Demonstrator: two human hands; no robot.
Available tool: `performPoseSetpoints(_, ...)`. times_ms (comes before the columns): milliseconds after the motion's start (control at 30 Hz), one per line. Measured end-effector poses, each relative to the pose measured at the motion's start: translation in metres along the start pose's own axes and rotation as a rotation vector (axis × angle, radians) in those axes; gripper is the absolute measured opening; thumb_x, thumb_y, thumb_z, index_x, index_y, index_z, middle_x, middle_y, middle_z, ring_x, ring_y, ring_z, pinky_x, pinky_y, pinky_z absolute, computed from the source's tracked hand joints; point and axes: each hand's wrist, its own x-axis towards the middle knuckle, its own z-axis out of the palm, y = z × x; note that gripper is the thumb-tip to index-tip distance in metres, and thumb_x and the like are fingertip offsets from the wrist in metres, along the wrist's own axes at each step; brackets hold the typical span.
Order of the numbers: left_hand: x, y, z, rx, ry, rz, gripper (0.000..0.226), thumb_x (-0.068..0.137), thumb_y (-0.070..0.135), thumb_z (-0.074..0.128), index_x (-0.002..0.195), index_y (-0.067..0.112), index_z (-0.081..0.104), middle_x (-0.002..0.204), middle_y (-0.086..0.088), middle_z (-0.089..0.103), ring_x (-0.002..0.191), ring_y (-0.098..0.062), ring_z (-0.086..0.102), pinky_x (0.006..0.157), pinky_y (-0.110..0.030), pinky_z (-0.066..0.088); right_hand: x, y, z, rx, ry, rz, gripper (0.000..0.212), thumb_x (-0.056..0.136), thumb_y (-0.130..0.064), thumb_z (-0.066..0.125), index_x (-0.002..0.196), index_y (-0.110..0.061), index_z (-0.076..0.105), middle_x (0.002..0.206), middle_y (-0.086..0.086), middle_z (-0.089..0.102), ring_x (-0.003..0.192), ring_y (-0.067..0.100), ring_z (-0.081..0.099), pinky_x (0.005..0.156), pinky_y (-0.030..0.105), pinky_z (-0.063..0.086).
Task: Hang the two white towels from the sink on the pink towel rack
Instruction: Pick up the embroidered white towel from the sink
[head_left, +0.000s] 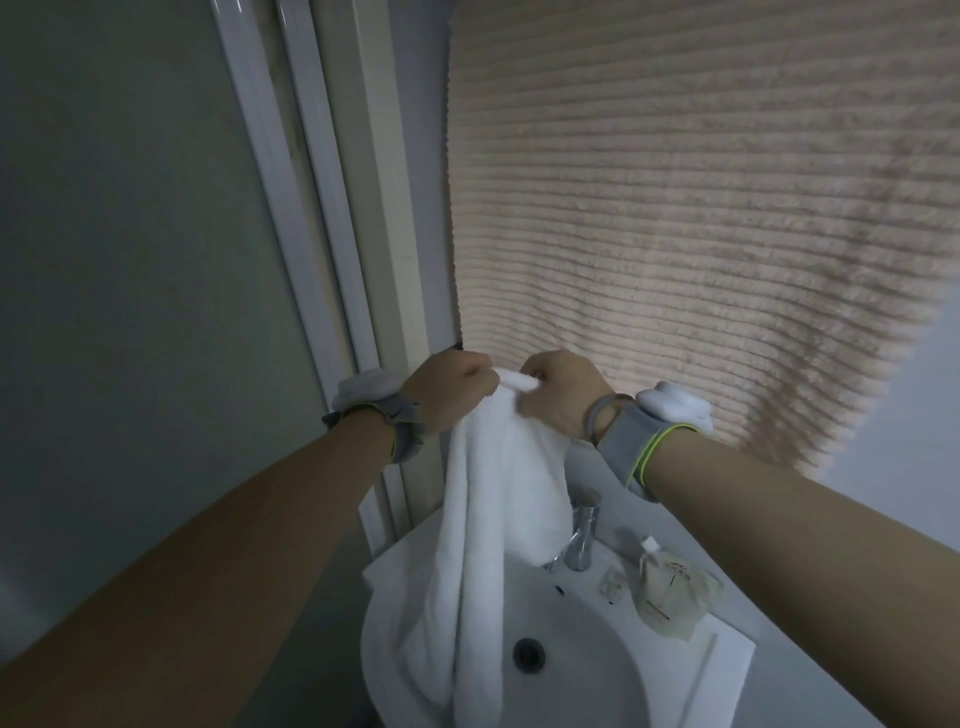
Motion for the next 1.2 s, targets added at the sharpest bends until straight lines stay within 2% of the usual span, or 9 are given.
performPoseSetpoints(167,0.002,-0.005,0.009,0.155,-0.092,0.140,0.043,0.063,0.046,0.057,0.087,0.011,0.051,0.083,0.001,0.056,0.075,-0.015,0.051,0.068,-0.032,0.039,-0.003,-0.015,0.003,0.107,0.113,-0.091,0.024,0.077,-0.011,0.065,0.100,-0.015,0.062,0.092,0.002,0.067,0.086,0.016,0.060,0.066,0.021,0.043)
performPoseSetpoints(267,0.002,-0.001,0.006,0.130,-0.072,0.153,0.020,0.081,0.027,0.059,0.080,0.008,0.053,0.077,0.000,0.052,0.071,-0.014,0.047,0.060,-0.019,0.033,-0.004,-0.007,0.002,0.063,0.104,-0.076,0.030,0.079,-0.011,0.064,0.109,-0.011,0.057,0.098,0.007,0.063,0.093,0.023,0.059,0.069,0.022,0.040)
performPoseSetpoints(333,0.003,-0.001,0.000,0.068,0.012,0.117,0.025,0.079,0.024,0.055,0.083,-0.001,0.054,0.076,-0.004,0.051,0.071,-0.017,0.046,0.056,-0.015,0.031,-0.005,0.004,0.001,-0.065,0.082,-0.026,0.026,0.084,-0.014,0.058,0.110,-0.009,0.061,0.109,0.013,0.066,0.104,0.030,0.060,0.072,0.024,0.038)
performPoseSetpoints(433,0.000,-0.001,-0.009,0.034,0.136,0.073,0.034,0.070,0.028,0.048,0.086,-0.001,0.054,0.076,-0.005,0.052,0.066,-0.016,0.046,0.057,-0.023,0.032,-0.008,0.017,-0.005,-0.128,0.054,0.073,0.026,0.090,-0.017,0.049,0.105,-0.008,0.068,0.114,0.017,0.067,0.110,0.034,0.059,0.077,0.028,0.043)
performPoseSetpoints(600,-0.004,-0.001,-0.004,0.227,0.056,0.145,0.036,0.076,0.018,0.064,0.105,0.012,0.044,0.082,-0.007,0.060,0.069,-0.021,0.054,0.062,-0.032,0.046,-0.012,0.007,-0.006,-0.106,0.047,-0.088,0.025,0.090,-0.019,0.048,0.097,-0.015,0.071,0.107,0.013,0.070,0.100,0.028,0.062,0.074,0.024,0.040)
performPoseSetpoints(700,0.001,0.010,0.009,0.324,0.048,0.177,0.020,0.082,0.018,0.060,0.094,0.012,0.044,0.072,-0.003,0.053,0.064,-0.021,0.048,0.060,-0.032,0.040,-0.015,-0.005,0.003,-0.132,0.054,-0.171,0.024,0.095,-0.021,0.050,0.099,-0.007,0.069,0.104,0.016,0.070,0.086,0.026,0.058,0.071,0.029,0.038)
performPoseSetpoints(800,0.000,0.005,0.003,0.355,0.031,0.147,0.012,0.090,0.019,0.053,0.084,0.015,0.044,0.066,0.000,0.049,0.061,-0.022,0.046,0.056,-0.030,0.035,-0.016,0.001,-0.002,-0.171,0.085,-0.205,0.021,0.094,-0.020,0.051,0.099,-0.009,0.069,0.105,0.016,0.070,0.102,0.032,0.061,0.079,0.032,0.043)
performPoseSetpoints(1000,-0.003,-0.007,-0.012,0.490,0.131,0.124,0.015,0.097,0.022,0.044,0.083,0.017,0.041,0.075,-0.012,0.057,0.067,-0.031,0.056,0.059,-0.034,0.039,-0.014,0.038,-0.018,-0.275,0.021,-0.077,0.023,0.091,-0.014,0.050,0.104,-0.010,0.070,0.113,0.014,0.067,0.111,0.032,0.058,0.086,0.029,0.044)
performPoseSetpoints(1200,-0.007,-0.014,-0.030,0.563,0.206,-0.029,0.016,0.099,0.022,0.038,0.092,0.011,0.047,0.082,-0.012,0.056,0.072,-0.031,0.053,0.064,-0.036,0.041,-0.012,0.077,-0.032,-0.389,0.003,0.141,0.030,0.092,-0.014,0.042,0.109,-0.009,0.066,0.122,0.017,0.063,0.114,0.035,0.057,0.089,0.032,0.046)
